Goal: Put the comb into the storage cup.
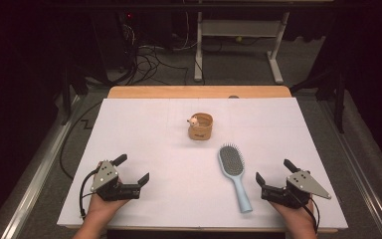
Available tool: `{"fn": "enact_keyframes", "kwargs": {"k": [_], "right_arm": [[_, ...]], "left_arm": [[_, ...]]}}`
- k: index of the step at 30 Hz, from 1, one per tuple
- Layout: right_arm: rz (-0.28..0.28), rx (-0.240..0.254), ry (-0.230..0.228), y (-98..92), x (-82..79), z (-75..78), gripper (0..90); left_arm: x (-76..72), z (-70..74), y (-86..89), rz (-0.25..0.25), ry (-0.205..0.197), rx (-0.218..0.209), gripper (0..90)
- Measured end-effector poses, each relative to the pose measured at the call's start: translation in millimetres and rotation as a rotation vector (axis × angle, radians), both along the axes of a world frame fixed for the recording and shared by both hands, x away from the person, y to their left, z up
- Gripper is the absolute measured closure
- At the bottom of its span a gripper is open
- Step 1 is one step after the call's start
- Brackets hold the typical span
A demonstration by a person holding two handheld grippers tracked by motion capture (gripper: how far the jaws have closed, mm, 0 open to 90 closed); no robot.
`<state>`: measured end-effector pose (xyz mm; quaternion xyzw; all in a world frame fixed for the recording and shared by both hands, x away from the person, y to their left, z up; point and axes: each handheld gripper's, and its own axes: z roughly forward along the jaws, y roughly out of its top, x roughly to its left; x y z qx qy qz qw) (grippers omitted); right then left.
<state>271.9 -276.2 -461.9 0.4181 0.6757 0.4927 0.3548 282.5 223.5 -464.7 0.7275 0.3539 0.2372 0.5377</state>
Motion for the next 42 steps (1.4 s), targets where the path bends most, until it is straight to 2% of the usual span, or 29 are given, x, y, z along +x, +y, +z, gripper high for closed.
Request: {"fn": "enact_keyframes", "kwargs": {"k": [4, 6, 8, 12, 17, 19, 23, 27, 32, 38, 42], "right_arm": [[-0.007, 0.010, 0.007, -0.5, -0.9, -0.4, 0.1], [-0.007, 0.007, 0.007, -0.7, -1.4, -0.3, 0.1], [-0.007, 0.010, 0.011, -0.9, -1.3, -0.2, 0.1], [-0.003, 0.004, 0.012, -0.3, -0.8, 0.2, 0.1], [0.003, -0.002, 0.012, 0.5, -0.8, 0.4, 0.1], [0.003, -0.003, 0.012, 0.3, -0.9, 0.8, 0.1], [0.002, -0.001, 0.013, 0.3, -0.8, 0.8, 0.1], [0.002, -0.004, 0.012, 1.6, -1.0, 1.1, 0.1], [0.009, -0.004, 0.008, 2.2, -1.2, 1.6, 0.3], [0.011, 0.000, 0.012, 3.4, -1.8, 2.4, 3.1], [0.019, -0.002, 0.016, 4.5, -2.8, 3.2, 9.7]], "left_arm": [[0.0, 0.2, -0.7, -0.003, -0.001, -0.008, 0.0], [0.1, -0.1, -1.0, -0.004, 0.000, 0.002, 0.0], [0.5, 0.1, -0.7, -0.008, 0.013, -0.012, 0.9], [0.1, 1.0, 0.9, 0.000, 0.002, -0.021, 1.5], [2.3, -0.4, 0.7, -0.007, 0.025, -0.009, 1.8], [1.8, -0.3, 0.2, -0.002, 0.004, -0.001, 2.5], [0.9, 0.7, 1.2, 0.005, -0.010, -0.003, 4.0], [1.5, 0.5, 1.8, 0.006, -0.001, 0.004, 4.0], [0.5, 2.3, 2.1, 0.009, -0.010, -0.014, 4.0], [1.3, 1.8, 2.4, 0.012, -0.006, -0.012, 3.9], [1.7, 1.8, 2.3, 0.009, 0.003, -0.016, 3.7]]}}
